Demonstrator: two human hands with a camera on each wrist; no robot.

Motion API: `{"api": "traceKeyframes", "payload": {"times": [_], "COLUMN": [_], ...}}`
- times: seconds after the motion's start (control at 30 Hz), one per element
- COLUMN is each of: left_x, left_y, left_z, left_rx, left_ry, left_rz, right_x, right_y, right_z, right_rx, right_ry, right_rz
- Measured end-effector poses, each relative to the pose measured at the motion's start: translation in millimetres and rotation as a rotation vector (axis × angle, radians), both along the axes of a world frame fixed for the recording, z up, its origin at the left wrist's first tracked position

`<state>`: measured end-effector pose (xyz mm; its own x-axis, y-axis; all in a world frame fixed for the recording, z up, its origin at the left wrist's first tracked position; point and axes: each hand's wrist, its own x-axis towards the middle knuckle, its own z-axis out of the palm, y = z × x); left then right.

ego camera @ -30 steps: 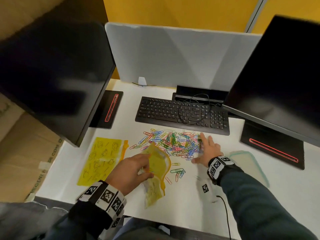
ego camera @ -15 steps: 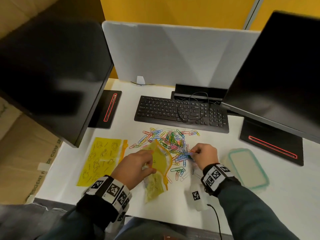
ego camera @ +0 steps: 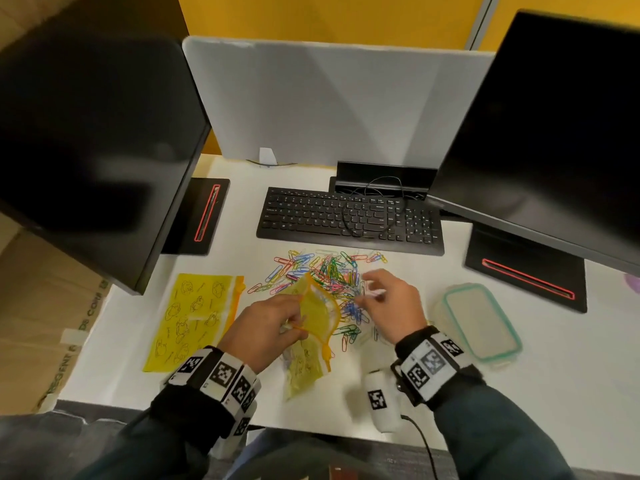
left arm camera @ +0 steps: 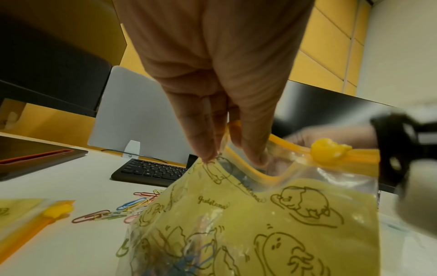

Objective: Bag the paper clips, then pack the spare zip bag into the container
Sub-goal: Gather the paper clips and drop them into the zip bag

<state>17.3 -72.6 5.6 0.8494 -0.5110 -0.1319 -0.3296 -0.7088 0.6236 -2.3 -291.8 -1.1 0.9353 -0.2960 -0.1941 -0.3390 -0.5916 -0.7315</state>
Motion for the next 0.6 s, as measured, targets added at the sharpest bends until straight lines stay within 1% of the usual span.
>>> {"api": "traceKeyframes", "payload": {"times": [0.03, 0.1, 0.13, 0.17, 0.27, 0.37, 0.47, 0.53, 0.6], "left_x": [-1, -4, -5, -6, -8, -9, -10, -11, -13], "left_y": [1, 4, 5, 6, 8, 9, 9, 11, 12], "left_z": [-1, -2, -2, -2, -1, 1, 4, 4, 4], "left_rx": [0.001, 0.012, 0.014, 0.013, 0.012, 0.009, -0.006, -0.010, -0.003], "left_ry": [0.000, -0.004, -0.005, -0.005, -0.011, -0.005, -0.002, -0.006, -0.011], "left_rz": [0.003, 0.010, 0.012, 0.016, 0.029, 0.042, 0.025, 0.029, 0.038], "right_x": [-7, -27, -35, -40, -33, -12, 1, 5, 6], "right_y": [-14, -34, -38, -39, -28, -11, -1, -3, -7], "right_z": [-10, -30, -37, -44, -55, -61, -57, -52, -50], "right_rx": [-0.098, -0.247, -0.283, -0.299, -0.296, -0.288, -0.185, -0.189, -0.246], "right_ry": [0.113, 0.365, 0.433, 0.449, 0.329, 0.220, 0.131, 0.128, 0.256], "right_rz": [-0.025, -0.013, 0.003, 0.011, 0.012, 0.081, 0.096, 0.097, 0.190]}}
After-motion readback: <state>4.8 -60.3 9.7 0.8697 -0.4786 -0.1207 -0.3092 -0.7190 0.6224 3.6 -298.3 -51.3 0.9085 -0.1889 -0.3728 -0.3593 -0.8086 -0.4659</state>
